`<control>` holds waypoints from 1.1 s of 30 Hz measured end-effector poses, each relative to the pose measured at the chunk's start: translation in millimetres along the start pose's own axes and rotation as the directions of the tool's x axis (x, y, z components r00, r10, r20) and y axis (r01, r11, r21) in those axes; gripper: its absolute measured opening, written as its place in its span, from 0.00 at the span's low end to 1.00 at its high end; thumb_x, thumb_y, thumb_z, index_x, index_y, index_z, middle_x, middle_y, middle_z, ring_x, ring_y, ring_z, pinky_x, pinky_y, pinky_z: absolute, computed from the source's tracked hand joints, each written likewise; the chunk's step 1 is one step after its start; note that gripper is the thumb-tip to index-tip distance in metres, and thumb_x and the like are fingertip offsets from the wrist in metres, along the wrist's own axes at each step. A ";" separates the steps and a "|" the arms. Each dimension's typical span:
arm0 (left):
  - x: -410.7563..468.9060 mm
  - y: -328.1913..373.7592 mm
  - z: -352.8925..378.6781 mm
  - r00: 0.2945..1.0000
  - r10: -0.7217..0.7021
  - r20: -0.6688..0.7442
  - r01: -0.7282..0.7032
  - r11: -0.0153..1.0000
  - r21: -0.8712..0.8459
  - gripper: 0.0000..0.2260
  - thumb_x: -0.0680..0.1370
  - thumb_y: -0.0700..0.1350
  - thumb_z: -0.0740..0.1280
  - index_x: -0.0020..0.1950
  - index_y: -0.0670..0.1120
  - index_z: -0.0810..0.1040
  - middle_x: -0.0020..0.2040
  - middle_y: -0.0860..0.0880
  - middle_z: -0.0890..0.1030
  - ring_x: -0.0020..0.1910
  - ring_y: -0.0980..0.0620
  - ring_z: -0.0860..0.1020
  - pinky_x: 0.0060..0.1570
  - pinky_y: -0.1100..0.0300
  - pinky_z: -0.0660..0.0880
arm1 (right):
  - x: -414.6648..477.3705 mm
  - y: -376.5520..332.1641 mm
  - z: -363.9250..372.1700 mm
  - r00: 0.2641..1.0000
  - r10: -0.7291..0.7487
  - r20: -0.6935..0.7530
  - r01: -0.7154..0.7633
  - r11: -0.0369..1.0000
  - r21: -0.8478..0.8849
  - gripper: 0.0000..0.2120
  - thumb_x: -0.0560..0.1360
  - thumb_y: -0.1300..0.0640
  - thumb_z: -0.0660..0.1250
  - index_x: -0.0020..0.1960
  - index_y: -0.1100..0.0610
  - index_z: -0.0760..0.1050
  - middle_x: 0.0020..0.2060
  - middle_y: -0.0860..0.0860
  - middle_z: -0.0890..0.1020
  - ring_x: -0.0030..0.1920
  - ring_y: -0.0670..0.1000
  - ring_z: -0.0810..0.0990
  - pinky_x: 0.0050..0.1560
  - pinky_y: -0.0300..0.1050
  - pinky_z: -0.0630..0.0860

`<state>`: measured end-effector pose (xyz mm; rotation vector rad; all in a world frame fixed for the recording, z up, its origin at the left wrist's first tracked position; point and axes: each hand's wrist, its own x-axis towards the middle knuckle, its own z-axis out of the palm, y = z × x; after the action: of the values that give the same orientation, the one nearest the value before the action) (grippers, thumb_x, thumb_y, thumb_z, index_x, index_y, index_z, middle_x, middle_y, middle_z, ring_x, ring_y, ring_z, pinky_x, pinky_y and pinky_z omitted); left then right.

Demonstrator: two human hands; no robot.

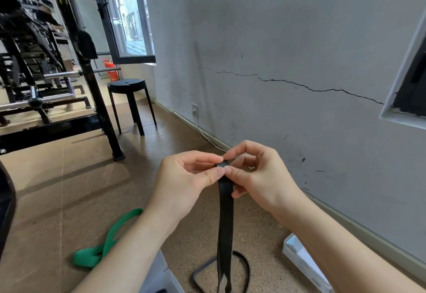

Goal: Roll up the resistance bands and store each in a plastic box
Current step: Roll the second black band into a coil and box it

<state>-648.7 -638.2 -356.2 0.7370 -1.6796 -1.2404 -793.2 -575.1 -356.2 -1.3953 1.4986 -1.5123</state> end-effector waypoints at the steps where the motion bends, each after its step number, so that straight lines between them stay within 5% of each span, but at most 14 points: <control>1: 0.0 -0.8 0.4 0.999 -0.024 -0.031 0.023 1.000 -0.017 0.10 0.67 0.33 0.75 0.42 0.47 0.85 0.38 0.49 0.85 0.40 0.54 0.83 0.40 0.66 0.77 | -0.2 -0.5 1.3 1.000 -0.013 0.011 0.013 1.000 -0.025 0.06 0.74 0.67 0.71 0.45 0.57 0.78 0.32 0.54 0.79 0.33 0.52 0.80 0.31 0.44 0.81; 8: -0.2 -2.5 3.9 0.996 -0.034 -0.083 0.027 0.997 -0.078 0.15 0.66 0.28 0.74 0.36 0.49 0.84 0.35 0.50 0.83 0.37 0.55 0.81 0.38 0.66 0.77 | 3.1 4.1 -0.8 0.994 0.105 0.034 -0.108 0.987 0.117 0.08 0.73 0.64 0.73 0.51 0.59 0.79 0.40 0.60 0.82 0.41 0.57 0.82 0.38 0.44 0.78; 15: -2.8 12.7 -9.2 0.962 -0.038 0.271 0.043 0.999 -0.012 0.16 0.66 0.33 0.74 0.51 0.47 0.84 0.42 0.46 0.84 0.36 0.49 0.82 0.39 0.63 0.78 | 0.7 4.4 -8.1 0.971 0.100 0.216 -0.168 0.931 0.325 0.06 0.72 0.69 0.71 0.48 0.66 0.80 0.38 0.59 0.83 0.36 0.54 0.81 0.36 0.41 0.78; 18: -3.8 17.8 -11.5 0.939 -0.041 0.340 0.079 0.992 -0.099 0.15 0.64 0.36 0.72 0.49 0.44 0.84 0.37 0.46 0.84 0.30 0.53 0.81 0.32 0.64 0.76 | 2.3 5.7 -8.4 0.953 0.083 0.293 -0.196 0.904 0.379 0.12 0.68 0.66 0.72 0.50 0.69 0.78 0.39 0.63 0.82 0.39 0.59 0.81 0.37 0.43 0.78; 22: -4.1 15.3 -10.0 0.939 0.000 0.344 0.041 0.993 -0.112 0.12 0.63 0.39 0.73 0.44 0.49 0.86 0.37 0.46 0.84 0.30 0.52 0.81 0.29 0.65 0.73 | 2.9 6.4 -7.4 0.929 0.063 0.365 -0.246 0.843 0.479 0.07 0.69 0.67 0.68 0.46 0.67 0.78 0.34 0.58 0.82 0.33 0.52 0.81 0.34 0.41 0.77; 26: -3.6 12.3 -11.9 0.930 -0.032 0.366 0.039 0.999 -0.013 0.13 0.63 0.41 0.74 0.47 0.48 0.85 0.38 0.40 0.83 0.32 0.47 0.76 0.29 0.65 0.72 | 1.2 9.0 -8.3 0.908 0.079 0.412 -0.280 0.845 0.456 0.05 0.69 0.67 0.67 0.45 0.65 0.78 0.34 0.57 0.82 0.32 0.52 0.80 0.37 0.41 0.78; 28: -3.7 13.2 -13.2 0.921 -0.059 0.384 0.030 0.996 0.081 0.11 0.65 0.39 0.74 0.46 0.47 0.85 0.38 0.46 0.84 0.32 0.50 0.76 0.31 0.65 0.73 | -0.1 10.3 -8.8 0.896 0.090 0.435 -0.287 0.866 0.410 0.07 0.69 0.67 0.68 0.47 0.65 0.78 0.37 0.59 0.82 0.34 0.53 0.79 0.38 0.42 0.78; 33: -2.5 12.0 -19.1 0.931 0.098 0.352 -0.272 0.830 0.488 0.15 0.67 0.39 0.77 0.45 0.58 0.83 0.37 0.57 0.81 0.36 0.55 0.77 0.40 0.62 0.75 | -0.4 9.5 -9.0 0.894 0.150 0.423 -0.315 0.880 0.355 0.16 0.69 0.65 0.72 0.55 0.64 0.74 0.40 0.62 0.80 0.35 0.55 0.79 0.40 0.47 0.78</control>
<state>-629.8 -640.1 -343.7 0.6916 -2.3502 -0.7752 -803.9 -573.6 -363.6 -1.1211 0.9881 -1.2214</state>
